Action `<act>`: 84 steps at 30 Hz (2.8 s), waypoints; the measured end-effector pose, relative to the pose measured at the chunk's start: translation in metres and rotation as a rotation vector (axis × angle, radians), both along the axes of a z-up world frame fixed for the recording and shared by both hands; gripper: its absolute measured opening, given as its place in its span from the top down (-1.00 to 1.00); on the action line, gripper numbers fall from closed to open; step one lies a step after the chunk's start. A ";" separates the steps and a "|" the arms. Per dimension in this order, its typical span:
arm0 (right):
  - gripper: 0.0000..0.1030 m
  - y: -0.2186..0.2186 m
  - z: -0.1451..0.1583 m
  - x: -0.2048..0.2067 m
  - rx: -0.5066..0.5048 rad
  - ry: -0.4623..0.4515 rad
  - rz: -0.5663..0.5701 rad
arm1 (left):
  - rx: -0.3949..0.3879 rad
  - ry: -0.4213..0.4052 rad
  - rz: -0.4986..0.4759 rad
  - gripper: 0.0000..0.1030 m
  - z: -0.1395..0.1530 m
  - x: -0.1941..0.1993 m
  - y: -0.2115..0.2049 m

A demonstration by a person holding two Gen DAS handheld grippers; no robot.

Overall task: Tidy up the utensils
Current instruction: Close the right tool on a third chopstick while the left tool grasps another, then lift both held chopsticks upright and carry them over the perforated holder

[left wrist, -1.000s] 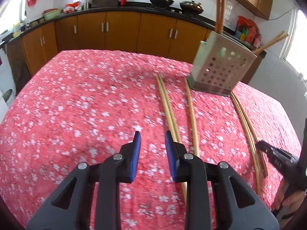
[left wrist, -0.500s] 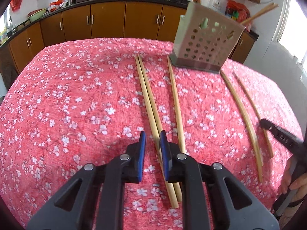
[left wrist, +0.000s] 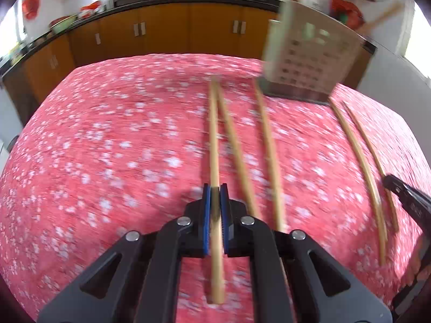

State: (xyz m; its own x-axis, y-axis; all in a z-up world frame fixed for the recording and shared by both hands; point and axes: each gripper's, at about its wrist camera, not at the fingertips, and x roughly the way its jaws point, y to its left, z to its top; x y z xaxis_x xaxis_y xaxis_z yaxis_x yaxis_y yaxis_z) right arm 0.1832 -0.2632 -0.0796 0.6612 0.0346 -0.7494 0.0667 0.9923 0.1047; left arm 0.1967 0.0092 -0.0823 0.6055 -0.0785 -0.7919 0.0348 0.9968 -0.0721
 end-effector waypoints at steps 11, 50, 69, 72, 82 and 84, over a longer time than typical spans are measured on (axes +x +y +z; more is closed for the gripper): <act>0.85 -0.035 0.000 0.011 0.024 -0.002 -0.086 | -0.031 -0.025 0.062 0.79 -0.003 0.011 0.047; 0.84 -0.034 0.001 -0.008 0.055 -0.003 -0.087 | -0.074 -0.023 0.056 0.77 0.002 -0.004 0.048; 0.85 -0.040 0.062 -0.037 0.034 -0.203 -0.090 | -0.015 -0.149 0.005 0.84 0.048 -0.022 0.041; 0.85 -0.043 0.080 -0.043 0.038 -0.258 -0.093 | -0.032 -0.211 0.005 0.84 0.069 -0.026 0.040; 0.85 -0.048 0.116 -0.050 0.061 -0.376 -0.090 | -0.104 -0.377 0.020 0.84 0.129 -0.039 0.040; 0.85 -0.048 0.120 -0.049 0.062 -0.388 -0.083 | -0.107 -0.385 0.015 0.85 0.134 -0.038 0.039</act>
State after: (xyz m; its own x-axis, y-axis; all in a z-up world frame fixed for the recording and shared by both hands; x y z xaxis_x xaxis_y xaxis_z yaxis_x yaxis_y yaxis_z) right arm 0.1345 -0.3115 0.0400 0.8969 0.0063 -0.4421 0.0904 0.9762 0.1973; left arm 0.1584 0.0484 0.0518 0.8580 -0.1370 -0.4950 0.0649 0.9850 -0.1601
